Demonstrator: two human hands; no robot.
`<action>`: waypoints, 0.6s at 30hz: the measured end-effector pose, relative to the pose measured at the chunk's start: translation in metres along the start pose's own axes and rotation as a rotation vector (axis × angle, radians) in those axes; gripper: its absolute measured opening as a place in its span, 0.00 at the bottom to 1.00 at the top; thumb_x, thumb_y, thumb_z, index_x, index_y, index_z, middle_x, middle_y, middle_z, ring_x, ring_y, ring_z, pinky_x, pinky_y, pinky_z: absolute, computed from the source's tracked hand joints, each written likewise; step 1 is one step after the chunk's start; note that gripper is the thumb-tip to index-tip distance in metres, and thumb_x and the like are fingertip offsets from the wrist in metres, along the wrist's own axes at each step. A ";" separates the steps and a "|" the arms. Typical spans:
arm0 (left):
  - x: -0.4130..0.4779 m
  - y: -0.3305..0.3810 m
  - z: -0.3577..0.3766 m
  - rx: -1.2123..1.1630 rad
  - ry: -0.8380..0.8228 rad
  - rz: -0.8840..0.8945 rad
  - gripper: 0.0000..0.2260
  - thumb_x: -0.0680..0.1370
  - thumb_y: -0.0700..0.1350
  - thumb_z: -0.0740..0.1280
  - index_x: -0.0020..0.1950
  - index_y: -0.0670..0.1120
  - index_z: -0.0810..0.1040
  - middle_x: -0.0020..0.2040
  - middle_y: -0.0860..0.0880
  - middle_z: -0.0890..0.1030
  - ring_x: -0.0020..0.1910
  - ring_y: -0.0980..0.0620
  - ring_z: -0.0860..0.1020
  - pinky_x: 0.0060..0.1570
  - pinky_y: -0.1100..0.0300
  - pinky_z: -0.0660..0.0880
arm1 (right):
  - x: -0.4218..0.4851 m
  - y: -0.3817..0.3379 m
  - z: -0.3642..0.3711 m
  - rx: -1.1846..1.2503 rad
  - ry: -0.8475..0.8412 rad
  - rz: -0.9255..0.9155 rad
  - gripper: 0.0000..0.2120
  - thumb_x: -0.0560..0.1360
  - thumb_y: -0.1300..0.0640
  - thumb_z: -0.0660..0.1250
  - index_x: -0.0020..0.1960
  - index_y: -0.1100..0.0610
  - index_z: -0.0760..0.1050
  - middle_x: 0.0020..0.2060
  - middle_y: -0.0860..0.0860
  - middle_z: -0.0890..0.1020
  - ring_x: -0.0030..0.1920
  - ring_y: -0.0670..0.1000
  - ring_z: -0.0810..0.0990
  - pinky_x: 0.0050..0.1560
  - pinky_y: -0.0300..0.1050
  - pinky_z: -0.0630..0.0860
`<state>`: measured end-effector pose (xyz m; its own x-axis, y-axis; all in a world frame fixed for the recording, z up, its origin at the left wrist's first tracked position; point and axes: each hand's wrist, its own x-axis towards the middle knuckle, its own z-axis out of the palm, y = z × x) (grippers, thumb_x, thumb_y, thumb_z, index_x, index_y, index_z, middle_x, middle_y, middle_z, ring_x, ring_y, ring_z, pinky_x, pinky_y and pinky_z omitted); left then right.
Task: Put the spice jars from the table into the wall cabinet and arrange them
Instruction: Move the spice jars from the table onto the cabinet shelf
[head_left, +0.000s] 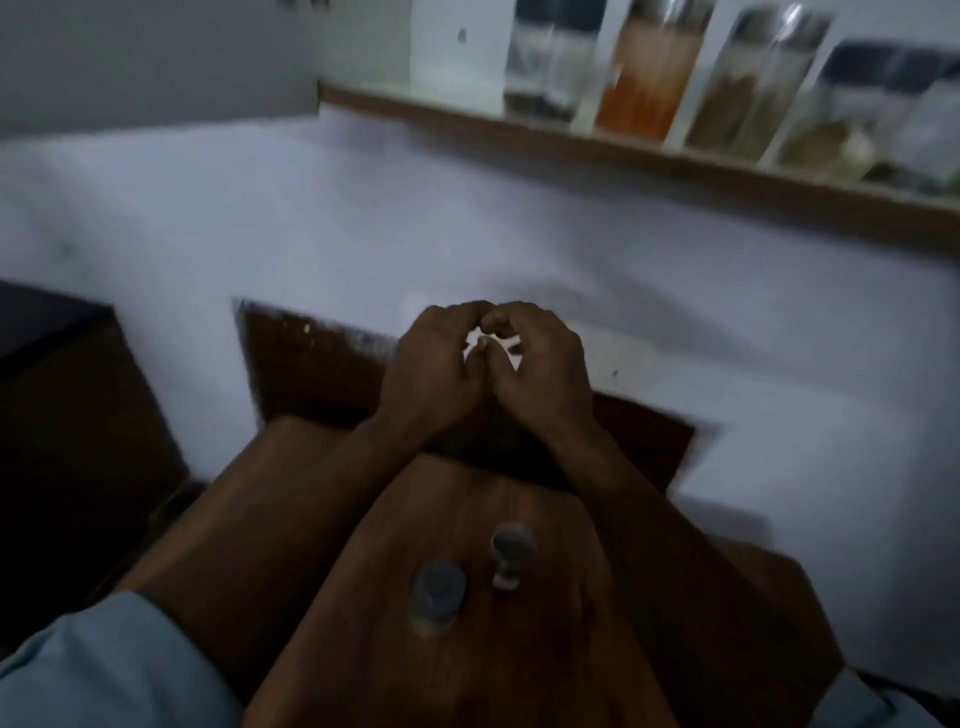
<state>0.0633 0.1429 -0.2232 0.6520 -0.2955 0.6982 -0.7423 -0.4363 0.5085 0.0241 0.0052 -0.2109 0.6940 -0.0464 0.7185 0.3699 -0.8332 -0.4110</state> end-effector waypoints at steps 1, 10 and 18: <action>-0.026 -0.009 0.005 0.008 -0.073 -0.045 0.17 0.76 0.42 0.65 0.65 0.47 0.79 0.56 0.46 0.83 0.54 0.44 0.79 0.54 0.51 0.76 | -0.025 0.004 0.013 0.020 -0.068 0.053 0.06 0.74 0.58 0.70 0.51 0.52 0.79 0.47 0.46 0.83 0.49 0.50 0.80 0.49 0.49 0.78; -0.226 -0.090 0.056 0.164 -0.770 -0.437 0.33 0.77 0.50 0.70 0.80 0.45 0.62 0.73 0.42 0.71 0.68 0.41 0.72 0.64 0.55 0.69 | -0.209 0.028 0.102 -0.234 -0.794 0.408 0.24 0.76 0.51 0.69 0.69 0.61 0.71 0.63 0.61 0.76 0.61 0.64 0.77 0.59 0.55 0.74; -0.276 -0.111 0.086 -0.014 -0.807 -0.684 0.43 0.76 0.48 0.73 0.82 0.40 0.51 0.71 0.36 0.72 0.64 0.37 0.75 0.55 0.58 0.69 | -0.258 0.054 0.136 -0.261 -0.919 0.504 0.46 0.72 0.44 0.74 0.81 0.56 0.54 0.74 0.54 0.65 0.68 0.57 0.72 0.58 0.49 0.74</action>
<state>-0.0210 0.2000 -0.5163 0.8377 -0.4698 -0.2786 -0.1761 -0.7152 0.6764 -0.0515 0.0468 -0.4949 0.9675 -0.0763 -0.2409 -0.1558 -0.9307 -0.3308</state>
